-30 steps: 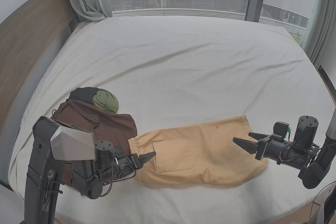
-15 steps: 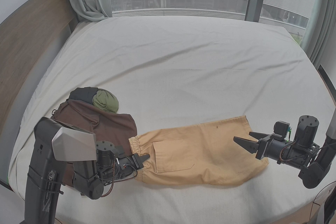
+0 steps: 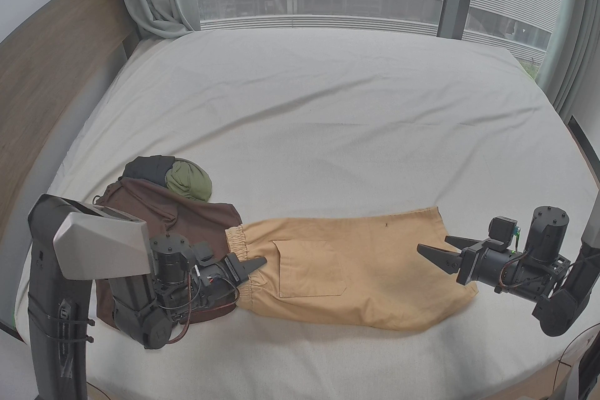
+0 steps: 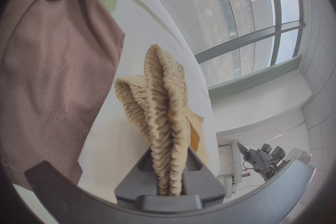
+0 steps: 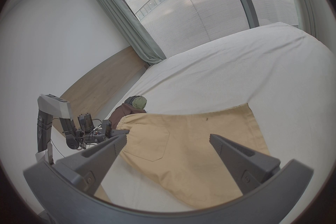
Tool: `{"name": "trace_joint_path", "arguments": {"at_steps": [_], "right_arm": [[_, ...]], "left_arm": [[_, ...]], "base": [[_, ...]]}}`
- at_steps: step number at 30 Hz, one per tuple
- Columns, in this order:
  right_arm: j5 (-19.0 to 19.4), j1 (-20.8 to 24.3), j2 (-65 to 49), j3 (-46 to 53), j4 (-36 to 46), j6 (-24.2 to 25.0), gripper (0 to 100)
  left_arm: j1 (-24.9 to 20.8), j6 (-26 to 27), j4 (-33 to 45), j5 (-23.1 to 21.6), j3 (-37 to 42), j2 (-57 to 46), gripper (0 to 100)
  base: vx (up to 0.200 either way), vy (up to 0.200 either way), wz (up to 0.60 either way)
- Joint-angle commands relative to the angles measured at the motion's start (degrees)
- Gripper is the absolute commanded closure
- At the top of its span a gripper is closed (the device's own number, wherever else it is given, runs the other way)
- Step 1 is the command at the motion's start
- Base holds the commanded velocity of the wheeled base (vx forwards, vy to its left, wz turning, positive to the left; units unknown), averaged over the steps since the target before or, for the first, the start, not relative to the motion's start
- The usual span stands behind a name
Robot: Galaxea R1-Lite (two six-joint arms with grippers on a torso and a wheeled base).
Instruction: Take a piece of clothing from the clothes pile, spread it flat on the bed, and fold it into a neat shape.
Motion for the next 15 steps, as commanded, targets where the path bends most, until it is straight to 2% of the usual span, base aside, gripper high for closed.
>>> {"name": "trace_joint_path", "arguments": {"at_steps": [1, 15], "right_arm": [[0.05, 0.16, 0.16, -0.01, -0.01, 0.01, 0], [-0.03, 0.43, 1.31, 0.25, -0.10, 0.01, 0]], "left_arm": [[1.29, -0.22, -0.10, -0.08, 1.00, -2.99, 100], [3.57, 0.13, -0.01, -2.01, 4.43, -4.04, 100]], "base": [[0.000, 0.000, 0.00], [0.000, 0.000, 0.00]]}}
